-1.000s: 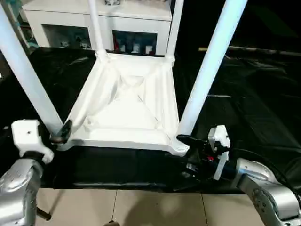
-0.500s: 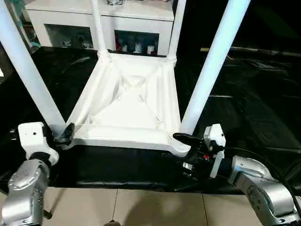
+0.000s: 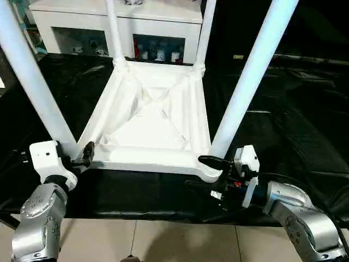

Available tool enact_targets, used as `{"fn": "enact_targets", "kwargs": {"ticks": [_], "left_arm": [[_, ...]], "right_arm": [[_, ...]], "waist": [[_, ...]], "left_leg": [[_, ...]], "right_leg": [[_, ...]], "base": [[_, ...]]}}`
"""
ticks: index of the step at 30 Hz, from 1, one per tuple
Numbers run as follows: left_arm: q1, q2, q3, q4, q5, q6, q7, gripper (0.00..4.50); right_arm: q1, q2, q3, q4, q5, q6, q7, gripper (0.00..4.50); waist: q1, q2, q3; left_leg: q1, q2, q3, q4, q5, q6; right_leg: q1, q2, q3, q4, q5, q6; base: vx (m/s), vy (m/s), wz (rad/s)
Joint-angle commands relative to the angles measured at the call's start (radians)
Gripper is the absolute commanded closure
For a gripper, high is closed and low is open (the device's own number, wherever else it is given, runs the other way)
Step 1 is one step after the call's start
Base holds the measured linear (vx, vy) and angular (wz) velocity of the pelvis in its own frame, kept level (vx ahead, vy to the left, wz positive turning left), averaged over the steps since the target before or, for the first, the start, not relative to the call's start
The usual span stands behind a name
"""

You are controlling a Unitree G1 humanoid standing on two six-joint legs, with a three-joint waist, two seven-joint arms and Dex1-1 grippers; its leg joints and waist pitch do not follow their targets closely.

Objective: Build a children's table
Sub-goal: Flip table

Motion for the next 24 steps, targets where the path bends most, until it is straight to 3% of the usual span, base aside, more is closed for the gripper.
{"fn": "enact_targets", "kwargs": {"ticks": [1, 2, 3, 7, 24], "left_arm": [[-0.014, -0.004, -0.006, 0.005, 0.004, -0.01, 0.01, 0.03], [-0.014, -0.004, -0.006, 0.005, 0.004, -0.01, 0.01, 0.03], [-0.018, 0.002, -0.008, 0.01, 0.023, -0.039, 0.009, 0.32], [-0.022, 0.008, -0.012, 0.005, 0.037, -0.073, 0.009, 0.45], [-0.014, -0.002, -0.008, 0.01, 0.016, -0.064, 0.01, 1.93]], "right_arm": [[-0.001, -0.002, -0.001, 0.013, -0.011, -0.016, -0.005, 0.0], [-0.001, -0.002, -0.001, 0.013, -0.011, -0.016, -0.005, 0.0], [-0.001, -0.001, -0.002, 0.018, -0.016, -0.023, -0.005, 0.0], [-0.004, -0.002, -0.001, 0.023, -0.018, -0.028, -0.004, 0.0], [-0.008, 0.0, 0.002, 0.04, -0.03, -0.046, -0.009, 0.0]], "waist": [[0.001, 0.018, -0.043], [0.001, 0.018, -0.043], [0.0, 0.018, -0.043], [0.0, 0.019, -0.042], [0.0, 0.018, -0.041]], "left_leg": [[0.014, 0.07, -0.036, -0.095, -0.266, -0.024], [0.014, 0.07, -0.036, -0.095, -0.266, -0.024], [0.014, 0.07, -0.035, -0.094, -0.26, -0.021], [0.016, 0.071, -0.035, -0.095, -0.275, -0.022], [0.016, 0.071, -0.035, -0.096, -0.281, -0.027]], "right_leg": [[0.013, -0.077, 0.054, -0.076, -0.076, -0.174], [0.013, -0.077, 0.054, -0.076, -0.076, -0.174], [0.013, -0.077, 0.053, -0.075, -0.063, -0.177], [0.013, -0.078, 0.053, -0.077, -0.075, -0.179], [0.013, -0.078, 0.054, -0.077, -0.084, -0.179]], "base": [[0.0, 0.0, 0.0], [0.0, 0.0, 0.0], [0.0, 0.0, 0.0], [0.0, 0.0, 0.0], [0.0, 0.0, 0.0]]}}
